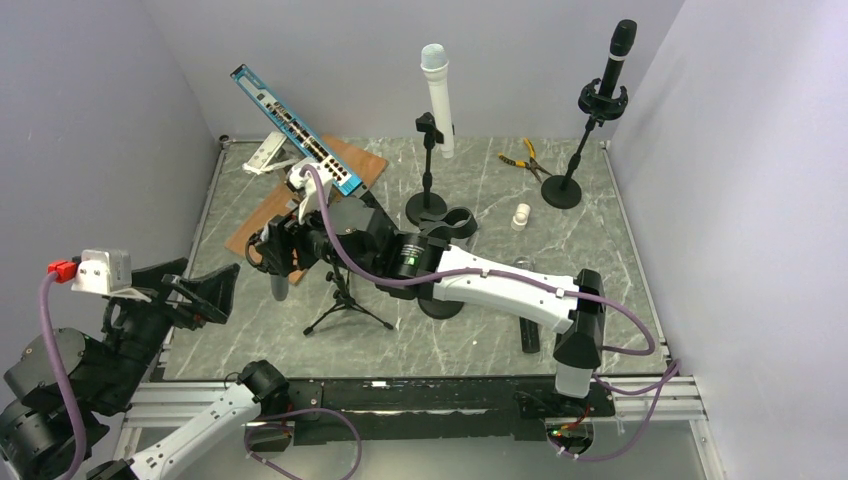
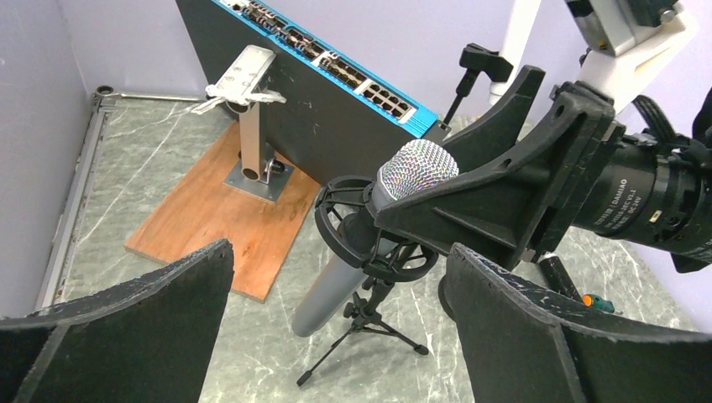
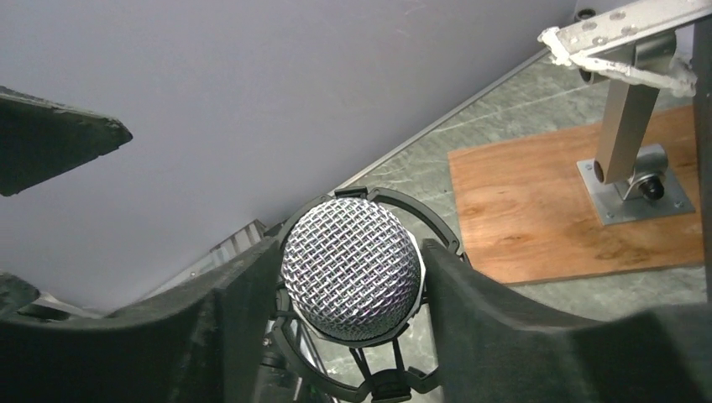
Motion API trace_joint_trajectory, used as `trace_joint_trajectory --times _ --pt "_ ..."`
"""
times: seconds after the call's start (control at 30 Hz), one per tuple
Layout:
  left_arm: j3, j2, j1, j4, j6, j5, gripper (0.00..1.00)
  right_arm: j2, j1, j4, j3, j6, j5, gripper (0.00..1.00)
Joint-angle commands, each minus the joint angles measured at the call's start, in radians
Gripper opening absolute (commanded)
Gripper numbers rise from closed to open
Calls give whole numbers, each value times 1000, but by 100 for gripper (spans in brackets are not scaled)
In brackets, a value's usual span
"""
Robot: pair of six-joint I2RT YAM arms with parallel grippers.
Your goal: Remove the microphone from the stand
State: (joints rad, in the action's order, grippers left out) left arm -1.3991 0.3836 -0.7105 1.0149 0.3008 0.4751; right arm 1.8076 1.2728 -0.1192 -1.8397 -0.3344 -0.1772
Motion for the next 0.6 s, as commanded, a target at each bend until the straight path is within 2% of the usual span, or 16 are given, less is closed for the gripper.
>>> trace_joint_trajectory --times 0.0,0.07,0.1,0.4,0.57 --pt "-9 -10 -2 -11 14 13 99 -6 2 25 -38 13 -23 54" --pt "-5 -7 -3 -15 14 6 99 -8 3 25 -37 18 -25 41" --pt "-4 -4 -3 -16 14 6 99 -10 3 23 -41 20 -28 39" --pt "23 3 -2 -33 16 -7 99 11 3 -59 -183 65 -41 28" --pt "29 4 -2 -32 23 -14 99 -5 1 -51 -203 69 -40 22"
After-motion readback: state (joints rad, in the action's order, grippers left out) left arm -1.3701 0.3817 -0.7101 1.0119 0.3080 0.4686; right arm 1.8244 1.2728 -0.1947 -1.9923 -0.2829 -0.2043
